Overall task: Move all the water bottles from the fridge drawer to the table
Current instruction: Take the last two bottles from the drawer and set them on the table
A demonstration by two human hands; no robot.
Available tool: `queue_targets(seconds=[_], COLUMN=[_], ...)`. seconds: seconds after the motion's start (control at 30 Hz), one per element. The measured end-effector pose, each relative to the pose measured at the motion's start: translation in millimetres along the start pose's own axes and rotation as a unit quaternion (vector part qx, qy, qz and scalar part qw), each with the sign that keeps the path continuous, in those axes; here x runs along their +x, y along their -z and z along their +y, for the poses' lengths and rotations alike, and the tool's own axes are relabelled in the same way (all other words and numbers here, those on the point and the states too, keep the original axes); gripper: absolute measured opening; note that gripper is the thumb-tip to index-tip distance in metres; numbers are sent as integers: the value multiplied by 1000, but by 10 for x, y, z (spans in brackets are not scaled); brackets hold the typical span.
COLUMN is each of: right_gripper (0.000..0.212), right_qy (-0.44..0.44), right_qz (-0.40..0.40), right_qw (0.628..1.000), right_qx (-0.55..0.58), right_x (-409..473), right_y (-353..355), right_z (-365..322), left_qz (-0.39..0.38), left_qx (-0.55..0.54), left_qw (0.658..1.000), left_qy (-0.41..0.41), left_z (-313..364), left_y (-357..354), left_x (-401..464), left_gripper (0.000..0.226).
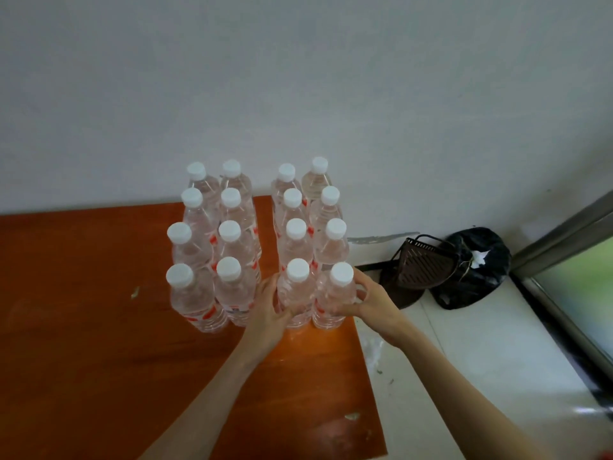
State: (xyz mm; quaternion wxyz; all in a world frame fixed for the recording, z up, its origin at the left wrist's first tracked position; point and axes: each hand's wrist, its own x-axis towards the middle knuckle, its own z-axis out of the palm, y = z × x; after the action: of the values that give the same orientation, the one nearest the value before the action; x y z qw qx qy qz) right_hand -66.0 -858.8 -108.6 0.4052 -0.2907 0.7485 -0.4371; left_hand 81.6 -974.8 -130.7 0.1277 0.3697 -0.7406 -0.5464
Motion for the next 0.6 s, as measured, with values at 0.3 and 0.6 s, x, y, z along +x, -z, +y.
queue_targets(seconds=[0.3, 0.6], right_gripper=[62, 66], right_qy=[2, 6], right_qz=[5, -7], right_qw=[1000, 1000], right_qx=[-18, -2], right_x=[16, -158], right_y=[-11, -92], right_z=[17, -2], left_qz=[-7, -23], left_qx=[-38, -5], left_qw=[999, 1000], left_qy=[-17, -9], left_z=[-29, 54], left_y=[32, 18], left_x=[31, -141], left_gripper=[62, 68])
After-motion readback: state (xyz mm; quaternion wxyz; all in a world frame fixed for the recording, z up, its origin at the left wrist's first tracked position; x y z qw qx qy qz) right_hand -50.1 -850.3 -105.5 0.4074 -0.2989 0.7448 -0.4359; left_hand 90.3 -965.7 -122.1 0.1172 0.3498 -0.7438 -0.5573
